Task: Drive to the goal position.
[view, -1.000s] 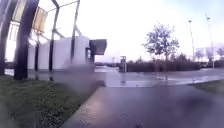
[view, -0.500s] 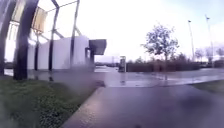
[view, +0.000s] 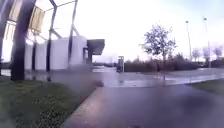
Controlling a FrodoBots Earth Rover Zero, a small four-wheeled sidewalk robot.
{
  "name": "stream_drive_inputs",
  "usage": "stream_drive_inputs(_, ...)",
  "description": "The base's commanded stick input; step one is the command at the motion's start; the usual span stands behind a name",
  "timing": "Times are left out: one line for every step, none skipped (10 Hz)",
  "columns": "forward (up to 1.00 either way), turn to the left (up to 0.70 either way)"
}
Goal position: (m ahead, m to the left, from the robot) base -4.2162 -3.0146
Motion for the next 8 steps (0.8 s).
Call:
stream_drive_inputs(0.00, -0.45)
stream_drive_inputs(0.00, -0.45)
stream_drive_inputs(0.00, -0.45)
stream_drive_inputs(0.00, -0.45)
stream_drive_inputs(0.00, -0.45)
stream_drive_inputs(0.00, -0.45)
stream_drive_inputs(0.00, -0.45)
stream_drive_inputs(0.00, -0.45)
